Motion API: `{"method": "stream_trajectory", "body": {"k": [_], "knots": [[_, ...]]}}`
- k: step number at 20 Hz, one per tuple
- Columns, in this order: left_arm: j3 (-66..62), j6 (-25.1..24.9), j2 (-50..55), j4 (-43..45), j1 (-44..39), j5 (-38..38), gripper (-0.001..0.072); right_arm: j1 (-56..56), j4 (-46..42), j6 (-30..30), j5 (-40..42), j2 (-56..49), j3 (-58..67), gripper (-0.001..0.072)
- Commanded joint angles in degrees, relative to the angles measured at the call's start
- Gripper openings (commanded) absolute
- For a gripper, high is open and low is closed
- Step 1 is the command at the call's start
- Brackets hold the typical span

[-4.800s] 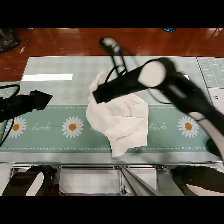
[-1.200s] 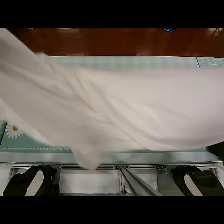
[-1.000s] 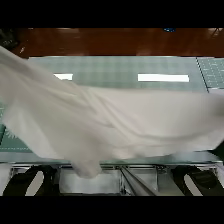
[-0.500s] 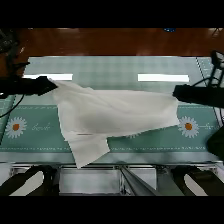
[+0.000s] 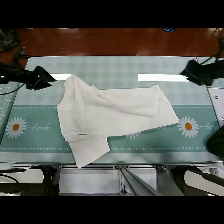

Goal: Fold the shirts.

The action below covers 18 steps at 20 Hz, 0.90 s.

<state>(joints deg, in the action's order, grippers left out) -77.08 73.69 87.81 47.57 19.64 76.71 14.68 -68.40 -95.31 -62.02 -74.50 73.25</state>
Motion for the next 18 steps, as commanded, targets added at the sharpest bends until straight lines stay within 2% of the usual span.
{"method": "stream_trajectory", "body": {"k": [1,3,5,8,14,18], "knots": [[4.8,-1.0,-5.5,1.8,7.9,6.1,0.051,8.3,-10.0,1.1,-6.4,5.0,-2.6,0.0407],[18.4,-2.2,-13.4,1.8,10.5,0.9,0.051,10.6,-8.9,1.1,-0.2,11.1,-15.2,0.0407],[33.2,-2.8,-20.8,1.7,12.5,-3.7,0.051,10.8,-1.9,2.3,7.2,17.2,-30.8,0.0407],[47.7,-4.1,-27.6,1.7,15.5,-4.4,0.051,10.8,10.3,12.1,9.6,21.9,-44.6,0.0407],[55.0,-3.3,-29.0,4.8,15.3,-2.9,0.0509,10.8,10.9,16.7,5.5,23.6,-46.5,0.0407],[56.8,-1.8,-27.9,3.9,10.1,-4.4,0.0509,10.8,11.1,17.2,5.6,23.6,-46.5,0.0407]]}}
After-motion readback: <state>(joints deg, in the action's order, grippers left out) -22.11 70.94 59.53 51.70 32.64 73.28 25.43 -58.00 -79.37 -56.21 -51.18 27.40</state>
